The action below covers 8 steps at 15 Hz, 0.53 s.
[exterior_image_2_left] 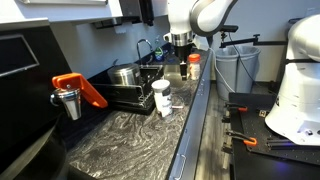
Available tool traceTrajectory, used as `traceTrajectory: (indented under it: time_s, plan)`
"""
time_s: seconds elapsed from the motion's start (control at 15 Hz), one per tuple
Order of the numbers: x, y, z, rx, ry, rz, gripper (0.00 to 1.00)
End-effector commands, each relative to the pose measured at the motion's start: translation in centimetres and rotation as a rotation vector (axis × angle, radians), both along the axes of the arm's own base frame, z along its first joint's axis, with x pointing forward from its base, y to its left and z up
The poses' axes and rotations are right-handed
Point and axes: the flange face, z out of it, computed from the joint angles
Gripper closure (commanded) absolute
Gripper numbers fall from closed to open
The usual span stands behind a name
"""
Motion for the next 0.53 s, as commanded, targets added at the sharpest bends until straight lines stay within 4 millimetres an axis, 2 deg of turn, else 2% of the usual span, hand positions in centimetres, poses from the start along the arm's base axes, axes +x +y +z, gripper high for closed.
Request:
traceTrajectory:
  time_s: [0.0, 0.07, 0.13, 0.47]
  plan:
    - [0.5, 0.8, -1.6, -0.016, 0.008, 0.021, 0.26]
    - [0.6, 1.0, -2.0, -0.019, 0.014, 0.026, 0.26]
    - [0.7, 1.1, -2.4, -0.019, 0.021, 0.035, 0.31]
    - [0.9, 1.5, -3.9, -0.01, 0.055, 0.053, 0.7]
